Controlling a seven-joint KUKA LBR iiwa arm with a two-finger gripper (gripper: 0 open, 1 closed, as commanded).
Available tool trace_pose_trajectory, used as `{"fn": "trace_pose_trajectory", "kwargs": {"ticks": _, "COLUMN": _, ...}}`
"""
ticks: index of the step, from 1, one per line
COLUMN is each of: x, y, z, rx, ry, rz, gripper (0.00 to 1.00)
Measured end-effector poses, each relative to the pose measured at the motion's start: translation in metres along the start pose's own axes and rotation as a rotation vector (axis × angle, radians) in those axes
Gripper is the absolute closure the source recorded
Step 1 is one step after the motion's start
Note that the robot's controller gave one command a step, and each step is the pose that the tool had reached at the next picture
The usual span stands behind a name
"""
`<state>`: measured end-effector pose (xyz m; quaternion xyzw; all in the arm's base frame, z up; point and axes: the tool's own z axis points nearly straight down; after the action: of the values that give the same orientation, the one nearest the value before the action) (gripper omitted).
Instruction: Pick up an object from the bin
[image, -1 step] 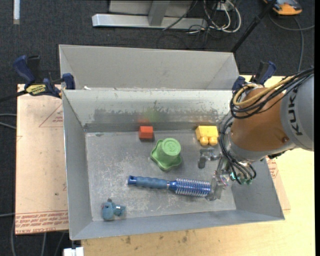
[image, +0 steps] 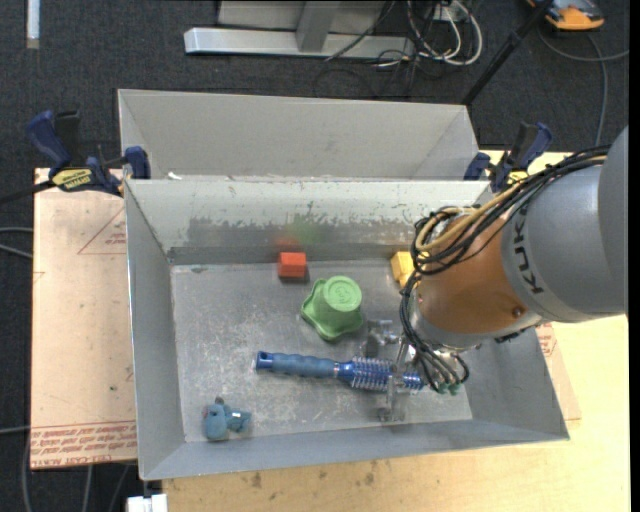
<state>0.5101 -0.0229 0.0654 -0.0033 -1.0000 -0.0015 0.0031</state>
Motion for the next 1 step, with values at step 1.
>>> {"fn": "trace_pose_trajectory", "kwargs": {"ticks": 1, "x": -0.0015, "y": -0.0018, "z": -0.0037, "rx": 0.002, "ry": -0.005, "rz": 0.001, "gripper": 1.00}}
